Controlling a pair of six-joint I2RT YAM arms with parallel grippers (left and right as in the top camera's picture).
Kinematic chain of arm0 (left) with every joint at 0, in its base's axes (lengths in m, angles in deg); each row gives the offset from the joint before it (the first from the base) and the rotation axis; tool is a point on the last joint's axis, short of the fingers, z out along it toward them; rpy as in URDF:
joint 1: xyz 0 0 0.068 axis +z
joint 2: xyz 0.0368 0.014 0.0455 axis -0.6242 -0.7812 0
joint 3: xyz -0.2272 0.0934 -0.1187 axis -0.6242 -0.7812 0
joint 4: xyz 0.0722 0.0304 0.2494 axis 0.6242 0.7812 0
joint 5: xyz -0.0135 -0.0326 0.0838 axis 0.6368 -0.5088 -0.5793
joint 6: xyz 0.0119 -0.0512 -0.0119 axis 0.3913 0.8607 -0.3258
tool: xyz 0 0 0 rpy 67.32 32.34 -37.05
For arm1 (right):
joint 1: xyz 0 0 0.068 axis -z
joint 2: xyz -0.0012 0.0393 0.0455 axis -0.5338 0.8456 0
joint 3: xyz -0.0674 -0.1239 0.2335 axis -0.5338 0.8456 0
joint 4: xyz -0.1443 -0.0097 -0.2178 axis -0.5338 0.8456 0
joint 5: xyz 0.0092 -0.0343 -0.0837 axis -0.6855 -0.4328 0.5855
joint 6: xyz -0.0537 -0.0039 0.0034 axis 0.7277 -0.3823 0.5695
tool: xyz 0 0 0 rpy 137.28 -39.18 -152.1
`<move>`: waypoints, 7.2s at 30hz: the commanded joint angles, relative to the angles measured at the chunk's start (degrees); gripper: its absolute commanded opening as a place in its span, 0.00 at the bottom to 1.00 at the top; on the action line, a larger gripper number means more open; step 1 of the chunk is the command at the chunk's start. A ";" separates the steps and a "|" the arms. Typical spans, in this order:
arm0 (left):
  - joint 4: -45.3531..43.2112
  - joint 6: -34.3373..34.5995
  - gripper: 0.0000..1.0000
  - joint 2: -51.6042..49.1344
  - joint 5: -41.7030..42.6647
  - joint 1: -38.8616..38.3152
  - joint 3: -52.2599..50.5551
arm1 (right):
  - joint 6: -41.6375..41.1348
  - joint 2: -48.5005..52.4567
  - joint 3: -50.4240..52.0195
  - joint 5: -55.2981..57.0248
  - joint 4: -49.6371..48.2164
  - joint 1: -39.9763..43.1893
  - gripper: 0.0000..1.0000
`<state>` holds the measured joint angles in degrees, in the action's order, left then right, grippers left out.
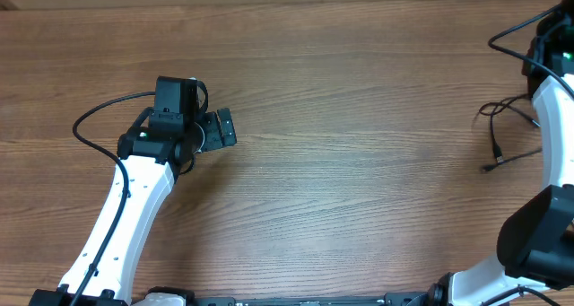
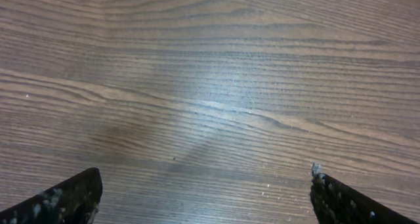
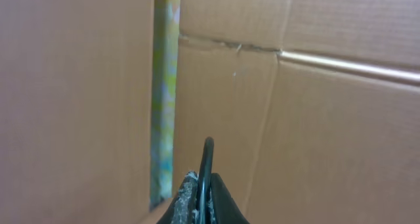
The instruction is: Untangle cables
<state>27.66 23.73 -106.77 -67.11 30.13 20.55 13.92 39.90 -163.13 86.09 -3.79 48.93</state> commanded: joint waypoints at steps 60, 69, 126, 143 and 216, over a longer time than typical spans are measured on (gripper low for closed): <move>-0.07 -1.11 1.00 -0.22 0.24 0.22 0.46 | -10.86 27.17 -4.37 -35.91 20.46 2.64 1.00; -0.07 -1.11 1.00 -0.22 0.24 0.22 0.46 | -10.88 23.71 -4.37 -35.89 24.44 2.64 1.00; -0.07 -1.11 1.00 -0.22 0.24 0.22 0.46 | -11.04 -27.28 -4.35 -44.70 69.18 -7.65 1.00; -0.07 -1.11 1.00 -0.22 0.24 0.22 0.46 | -11.04 -27.28 -4.35 -44.70 69.81 -7.65 1.00; -56.94 -8.17 1.00 56.94 -5.81 0.28 -51.45 | -11.06 -27.28 -4.35 -44.70 69.81 -7.65 1.00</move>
<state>-28.25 16.59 -53.40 -70.50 30.13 -28.02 3.10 12.47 -166.89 41.65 66.29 41.37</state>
